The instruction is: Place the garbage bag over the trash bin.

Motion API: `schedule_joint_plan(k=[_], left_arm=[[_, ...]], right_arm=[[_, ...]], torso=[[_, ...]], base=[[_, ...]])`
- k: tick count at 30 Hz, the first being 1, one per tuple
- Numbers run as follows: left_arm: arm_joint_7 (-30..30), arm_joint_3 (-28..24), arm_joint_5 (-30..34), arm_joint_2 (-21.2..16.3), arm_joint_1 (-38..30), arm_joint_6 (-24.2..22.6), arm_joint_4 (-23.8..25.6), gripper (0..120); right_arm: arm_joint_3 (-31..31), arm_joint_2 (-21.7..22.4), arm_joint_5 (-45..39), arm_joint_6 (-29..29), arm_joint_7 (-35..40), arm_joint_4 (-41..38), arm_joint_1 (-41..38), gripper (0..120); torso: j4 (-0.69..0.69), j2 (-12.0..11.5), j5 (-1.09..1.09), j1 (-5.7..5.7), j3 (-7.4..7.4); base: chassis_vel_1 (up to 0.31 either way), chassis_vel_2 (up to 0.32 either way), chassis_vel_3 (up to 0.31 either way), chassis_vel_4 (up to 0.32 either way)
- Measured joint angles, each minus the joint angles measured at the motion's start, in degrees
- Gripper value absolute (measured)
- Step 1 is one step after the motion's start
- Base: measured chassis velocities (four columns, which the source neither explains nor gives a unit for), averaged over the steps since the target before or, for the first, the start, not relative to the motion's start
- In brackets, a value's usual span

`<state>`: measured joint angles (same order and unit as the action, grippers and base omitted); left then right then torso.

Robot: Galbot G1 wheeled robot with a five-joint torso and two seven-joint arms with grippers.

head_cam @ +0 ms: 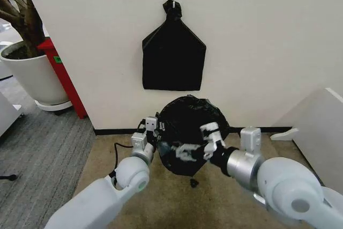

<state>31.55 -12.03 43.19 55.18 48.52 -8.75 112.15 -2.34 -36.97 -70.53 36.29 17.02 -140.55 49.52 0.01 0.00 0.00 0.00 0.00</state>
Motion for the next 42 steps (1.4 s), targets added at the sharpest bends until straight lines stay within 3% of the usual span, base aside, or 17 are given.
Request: schedule_joint_plan(k=[4,8,19,22,23,24,32,42], left_arm=[[0.1,-0.1,0.7,-0.8,-0.5,-0.5,0.8,1],[0.1,-0.1,0.9,-1.1,-0.6,-0.6,1.1,1],[0.0,-1.9,1.7,-0.4,-2.2,-0.7,1.0,1],[0.0,-2.0,1.7,-0.4,-2.3,-0.7,1.0,1],[0.0,-2.1,1.9,-0.3,-2.6,-0.8,0.8,1],[0.0,-2.2,1.9,-0.2,-2.7,-0.8,0.8,1],[0.1,-2.6,2.1,0.6,-3.3,-0.8,-0.5,1],[1.3,-1.7,5.3,1.8,-4.1,-1.0,-1.6,1]], right_arm=[[-2.1,-1.3,3.4,1.1,-0.9,3.4,-1.5,98],[-3.1,-1.9,6.1,1.6,-0.9,5.6,-1.5,89],[-6.0,-2.8,11.8,1.2,-2.5,9.0,-1.7,46],[-6.0,-2.7,12.0,1.2,-2.8,9.1,-1.7,45],[-6.3,-2.6,14.4,0.1,-4.4,9.8,-1.4,32],[-6.5,-2.6,14.6,-0.3,-4.4,10.0,-1.4,28],[-7.0,-2.6,13.9,-2.9,-3.6,8.4,-0.4,0],[-7.9,-0.2,18.8,-3.3,-9.4,4.7,4.1,0]], torso=[[-0.02,0.0,0.00,0.00,0.00],[-0.01,0.0,0.00,0.00,0.00],[-0.01,0.0,0.00,0.00,0.00],[-0.01,0.0,0.00,0.00,0.00],[0.00,0.0,0.00,0.00,0.00],[0.00,0.0,0.00,0.00,0.00],[-0.01,0.0,0.00,0.00,0.00],[0.00,0.0,0.00,0.00,0.00]], base=[[0.000,0.000,0.000,0.000],[0.000,0.000,0.000,0.000],[0.000,0.000,0.000,0.000],[0.000,0.000,0.000,0.000],[0.000,0.000,0.000,0.000],[0.000,0.000,0.000,0.000],[0.000,0.000,0.000,0.000],[0.000,0.000,0.000,0.000]])
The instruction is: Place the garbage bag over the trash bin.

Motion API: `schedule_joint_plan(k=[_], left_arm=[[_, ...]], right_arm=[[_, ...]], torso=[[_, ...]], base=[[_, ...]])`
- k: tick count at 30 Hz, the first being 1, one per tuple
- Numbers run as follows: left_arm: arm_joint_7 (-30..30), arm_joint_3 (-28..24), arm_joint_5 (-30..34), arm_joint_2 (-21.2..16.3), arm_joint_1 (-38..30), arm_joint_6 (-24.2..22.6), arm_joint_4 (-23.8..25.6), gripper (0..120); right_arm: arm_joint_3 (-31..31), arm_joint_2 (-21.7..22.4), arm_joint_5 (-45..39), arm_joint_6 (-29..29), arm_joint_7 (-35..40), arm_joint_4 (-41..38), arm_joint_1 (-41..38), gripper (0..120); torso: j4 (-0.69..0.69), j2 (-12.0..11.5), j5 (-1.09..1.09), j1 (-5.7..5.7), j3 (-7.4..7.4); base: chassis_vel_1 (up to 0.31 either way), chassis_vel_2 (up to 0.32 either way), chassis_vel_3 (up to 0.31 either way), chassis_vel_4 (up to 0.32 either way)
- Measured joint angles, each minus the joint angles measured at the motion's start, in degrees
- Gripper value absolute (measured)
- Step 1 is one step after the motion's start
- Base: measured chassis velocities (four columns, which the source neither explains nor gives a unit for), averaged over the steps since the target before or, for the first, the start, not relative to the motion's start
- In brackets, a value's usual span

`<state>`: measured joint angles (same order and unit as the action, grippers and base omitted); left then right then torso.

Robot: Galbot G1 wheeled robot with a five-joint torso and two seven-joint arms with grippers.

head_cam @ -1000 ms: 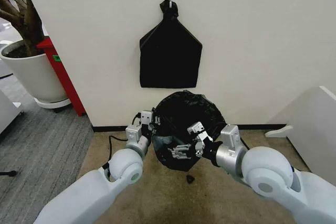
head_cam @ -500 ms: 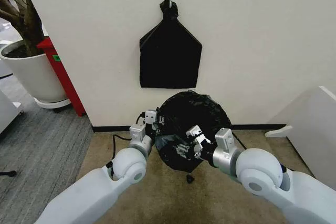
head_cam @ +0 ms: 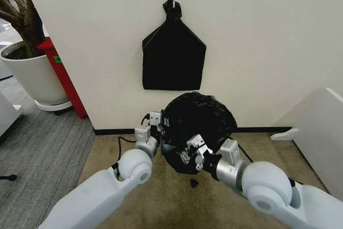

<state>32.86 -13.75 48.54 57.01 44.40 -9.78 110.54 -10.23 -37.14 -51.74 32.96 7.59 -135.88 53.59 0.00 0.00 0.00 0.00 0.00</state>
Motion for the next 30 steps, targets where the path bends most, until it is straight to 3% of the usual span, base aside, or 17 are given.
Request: schedule_joint_plan(k=[4,15,30], left_arm=[[1.9,1.5,4.1,0.5,-0.6,-0.9,0.3,1],[1.8,6.2,8.1,-1.1,0.5,-1.9,1.2,1],[5.5,10.9,21.8,-2.8,2.1,-3.8,4.8,1]], right_arm=[[-1.7,0.5,8.9,-1.3,-5.9,2.5,2.6,0],[1.2,3.2,14.0,-4.9,-8.0,6.0,7.1,0],[2.4,3.1,21.6,-12.3,-8.6,15.9,6.9,0]], torso=[[0.00,0.0,-0.01,0.00,0.00],[0.00,0.0,0.00,0.00,0.00],[0.00,0.0,0.00,0.00,0.00]], base=[[0.000,0.000,0.000,0.000],[0.000,0.000,0.000,0.000],[0.000,0.000,0.000,0.000]])
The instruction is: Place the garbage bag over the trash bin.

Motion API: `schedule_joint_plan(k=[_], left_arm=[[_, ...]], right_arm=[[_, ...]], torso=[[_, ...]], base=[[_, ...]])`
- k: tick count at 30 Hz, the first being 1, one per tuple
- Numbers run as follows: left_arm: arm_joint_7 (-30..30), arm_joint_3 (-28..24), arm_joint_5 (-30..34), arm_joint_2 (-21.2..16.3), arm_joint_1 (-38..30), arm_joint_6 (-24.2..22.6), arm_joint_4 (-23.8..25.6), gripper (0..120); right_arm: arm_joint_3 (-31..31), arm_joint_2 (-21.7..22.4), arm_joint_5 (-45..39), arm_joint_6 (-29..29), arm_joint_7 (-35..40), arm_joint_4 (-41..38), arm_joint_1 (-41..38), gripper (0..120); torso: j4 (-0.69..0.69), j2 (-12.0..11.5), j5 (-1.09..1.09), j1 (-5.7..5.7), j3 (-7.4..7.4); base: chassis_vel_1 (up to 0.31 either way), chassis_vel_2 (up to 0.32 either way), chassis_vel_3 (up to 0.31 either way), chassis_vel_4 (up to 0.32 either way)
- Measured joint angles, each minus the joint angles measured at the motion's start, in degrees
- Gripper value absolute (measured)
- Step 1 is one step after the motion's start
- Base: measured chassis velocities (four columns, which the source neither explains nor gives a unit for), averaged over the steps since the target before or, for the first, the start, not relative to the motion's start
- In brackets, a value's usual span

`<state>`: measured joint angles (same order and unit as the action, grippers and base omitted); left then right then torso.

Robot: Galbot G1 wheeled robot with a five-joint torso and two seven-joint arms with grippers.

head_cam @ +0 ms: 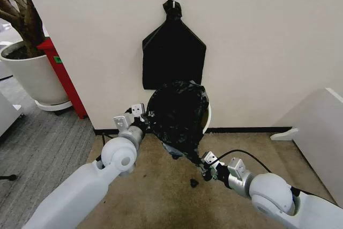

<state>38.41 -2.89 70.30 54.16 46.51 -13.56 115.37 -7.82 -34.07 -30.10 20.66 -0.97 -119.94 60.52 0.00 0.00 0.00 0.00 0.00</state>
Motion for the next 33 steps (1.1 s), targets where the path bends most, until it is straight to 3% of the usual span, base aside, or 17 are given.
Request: schedule_joint_plan(k=[5,11,13,19,21,30,33], left_arm=[[2.4,1.0,4.4,0.1,0.0,-0.7,0.7,1],[2.4,1.5,3.6,0.1,0.3,-0.7,-0.4,1],[2.4,1.5,3.6,0.2,0.2,-0.7,-0.6,1],[3.0,1.9,3.2,1.0,-0.5,-0.5,-2.8,1],[3.2,1.9,3.1,1.1,-0.5,-0.4,-3.1,1],[4.8,1.9,3.5,2.0,-1.1,0.1,-4.7,1],[4.2,1.2,1.4,1.8,-1.2,0.4,-5.1,1]], right_arm=[[0.0,-0.1,4.6,-1.5,0.6,1.2,0.0,3],[0.7,0.8,6.2,-5.1,4.4,-2.1,2.9,29],[0.8,0.9,6.5,-5.7,4.6,-2.4,3.3,30],[1.8,1.4,8.9,-11.0,7.9,-5.1,7.7,57],[1.9,1.4,9.1,-11.5,8.3,-5.5,8.1,60],[2.1,1.1,8.0,-12.4,12.3,-9.4,10.3,94],[2.6,0.0,0.2,-10.7,22.1,-14.8,9.2,100]], torso=[[-0.01,0.0,0.00,0.00,0.00],[-0.01,0.0,0.01,0.00,0.00],[-0.01,0.0,0.01,0.00,0.00],[0.00,0.0,0.00,0.00,0.00],[0.00,0.0,0.00,0.00,0.00],[0.00,0.0,0.00,0.00,0.00],[0.01,0.0,0.00,0.00,0.00]], base=[[0.000,0.000,0.000,0.000],[0.000,0.000,0.000,0.000],[0.000,0.000,0.000,0.000],[0.000,0.000,0.000,0.000],[0.000,0.000,0.000,0.000],[0.000,0.000,0.000,0.000],[0.000,0.000,0.000,0.000]])
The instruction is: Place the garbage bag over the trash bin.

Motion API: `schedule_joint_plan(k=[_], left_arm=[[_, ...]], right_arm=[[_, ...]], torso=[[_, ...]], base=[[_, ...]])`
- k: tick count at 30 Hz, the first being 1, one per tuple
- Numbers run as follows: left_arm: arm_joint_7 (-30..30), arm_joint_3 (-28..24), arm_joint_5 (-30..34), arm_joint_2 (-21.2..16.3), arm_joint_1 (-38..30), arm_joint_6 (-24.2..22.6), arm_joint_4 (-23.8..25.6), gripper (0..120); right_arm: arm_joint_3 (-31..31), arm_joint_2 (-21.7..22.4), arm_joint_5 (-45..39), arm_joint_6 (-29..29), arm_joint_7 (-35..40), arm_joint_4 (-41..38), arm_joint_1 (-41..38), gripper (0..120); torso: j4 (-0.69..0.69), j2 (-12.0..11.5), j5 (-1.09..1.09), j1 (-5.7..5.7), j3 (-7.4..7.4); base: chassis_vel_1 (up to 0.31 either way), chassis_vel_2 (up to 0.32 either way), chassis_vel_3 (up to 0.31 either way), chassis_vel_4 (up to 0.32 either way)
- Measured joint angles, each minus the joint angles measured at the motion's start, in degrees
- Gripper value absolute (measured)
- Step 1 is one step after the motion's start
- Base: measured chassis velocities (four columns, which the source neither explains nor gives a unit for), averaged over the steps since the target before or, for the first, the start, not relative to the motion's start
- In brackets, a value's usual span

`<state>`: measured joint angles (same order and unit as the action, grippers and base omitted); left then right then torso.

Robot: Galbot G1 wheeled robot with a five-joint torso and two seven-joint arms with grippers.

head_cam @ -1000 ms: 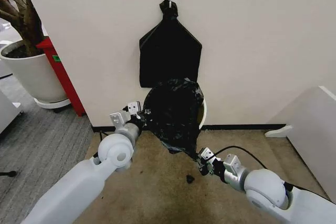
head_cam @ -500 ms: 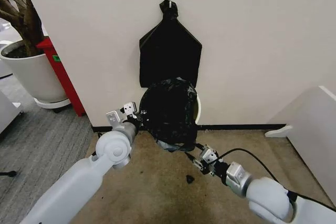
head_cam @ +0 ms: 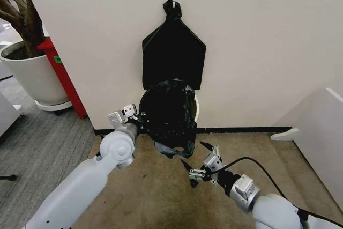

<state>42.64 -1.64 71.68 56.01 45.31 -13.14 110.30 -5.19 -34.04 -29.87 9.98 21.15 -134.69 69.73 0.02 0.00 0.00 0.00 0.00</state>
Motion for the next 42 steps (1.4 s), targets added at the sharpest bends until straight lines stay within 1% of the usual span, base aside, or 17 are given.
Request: schedule_joint_plan(k=[2,3,4,5,7,8,9,11,13,15,17,18,21,27,28,31,42], left_arm=[[-1.2,-1.4,-4.9,-0.6,0.7,0.8,0.2,1],[-1.2,-1.4,-4.9,-0.6,0.7,0.8,0.2,1],[-1.8,-2.0,-7.6,-0.8,1.0,1.2,0.4,1],[-2.0,-2.3,-8.8,-0.9,1.1,1.4,0.4,1],[-3.5,-4.5,-15.7,-1.2,1.5,2.9,0.5,1],[-4.0,-5.3,-18.0,-1.3,1.5,3.6,0.5,1],[-4.6,-6.2,-20.3,-1.3,1.5,4.2,0.5,1],[-5.2,-6.8,-21.9,-1.2,1.5,4.6,0.5,1],[-6.0,-8.1,-25.0,-1.2,1.5,5.4,0.5,1],[-6.6,-9.4,-28.4,-1.2,1.6,6.1,0.5,1],[-6.8,-9.7,-29.2,-1.2,1.7,6.3,0.5,1],[-7.3,-10.0,-31.0,-1.3,1.9,6.6,0.4,1],[-8.5,-10.3,-34.2,-1.5,2.5,7.2,0.4,1],[-9.7,-10.3,-36.9,-1.6,3.0,8.0,0.4,1],[-10.2,-10.2,-38.1,-1.5,3.1,8.5,0.1,1],[-11.4,-10.2,-40.7,-1.1,3.1,9.7,-0.7,1],[-13.1,-10.3,-44.2,-0.7,3.1,11.1,-2.1,1]], right_arm=[[0.5,-1.9,-12.3,4.3,10.8,-4.3,-4.8,100],[0.5,-1.9,-12.3,4.3,10.8,-4.3,-4.8,100],[0.5,-2.7,-16.2,5.7,16.1,-4.9,-7.0,100],[0.5,-3.0,-17.8,6.2,18.5,-5.0,-7.9,100],[1.0,-4.4,-22.2,7.3,26.5,-3.9,-10.0,100],[1.2,-4.9,-23.6,7.2,28.7,-3.2,-10.5,100],[1.4,-5.4,-25.8,6.9,30.1,-2.9,-11.0,100],[1.5,-5.9,-27.8,6.7,30.8,-2.8,-11.6,100],[1.5,-7.3,-33.2,6.4,32.6,-2.9,-13.7,100],[0.6,-9.5,-42.0,6.0,35.2,-3.2,-17.8,100],[0.4,-10.1,-44.3,5.9,35.9,-3.2,-18.9,100],[0.0,-11.3,-48.3,5.8,37.6,-3.1,-21.1,100],[-0.5,-13.4,-53.9,5.5,43.1,-1.1,-24.7,100],[-0.5,-14.4,-56.3,4.7,49.5,1.6,-26.4,100],[-0.5,-14.6,-57.5,4.5,52.7,2.5,-27.0,100],[-0.5,-14.4,-58.9,4.5,55.9,4.1,-27.2,100],[-1.3,-14.4,-59.3,4.4,55.9,3.3,-28.3,100]], torso=[[-0.01,0.0,0.03,0.00,0.00],[-0.01,0.0,0.03,0.00,0.00],[-0.03,0.0,0.02,0.00,0.00],[-0.04,0.0,0.01,0.00,0.00],[-0.04,0.0,0.01,0.00,0.01],[-0.03,0.0,-0.01,0.00,0.01],[-0.02,0.0,-0.02,0.00,0.01],[-0.01,0.0,-0.01,0.00,0.00],[0.00,0.0,-0.01,0.00,0.00],[-0.01,0.0,0.01,0.00,0.00],[-0.01,0.0,0.01,0.00,0.00],[-0.02,0.0,0.00,0.00,0.00],[-0.03,0.0,0.01,0.00,0.00],[-0.02,0.0,0.00,0.00,0.00],[-0.02,0.0,0.00,0.00,0.00],[-0.02,0.0,0.00,0.00,0.01],[-0.03,0.0,0.00,0.00,0.00]], base=[[0.000,0.000,0.000,0.000],[0.000,0.000,0.000,0.000],[0.000,0.000,0.000,0.000],[0.000,0.000,0.000,0.000],[0.000,0.000,0.000,0.000],[0.000,0.000,0.000,0.000],[0.000,0.000,0.000,0.000],[0.000,0.000,0.000,0.000],[0.000,0.000,0.000,0.000],[0.000,0.000,0.000,0.000],[0.000,0.000,0.000,0.000],[0.000,0.000,0.000,0.000],[0.000,0.000,0.000,0.000],[0.000,0.000,0.000,0.000],[0.000,0.000,0.000,0.000],[0.000,0.000,0.000,0.000],[0.000,0.000,0.000,0.000]])
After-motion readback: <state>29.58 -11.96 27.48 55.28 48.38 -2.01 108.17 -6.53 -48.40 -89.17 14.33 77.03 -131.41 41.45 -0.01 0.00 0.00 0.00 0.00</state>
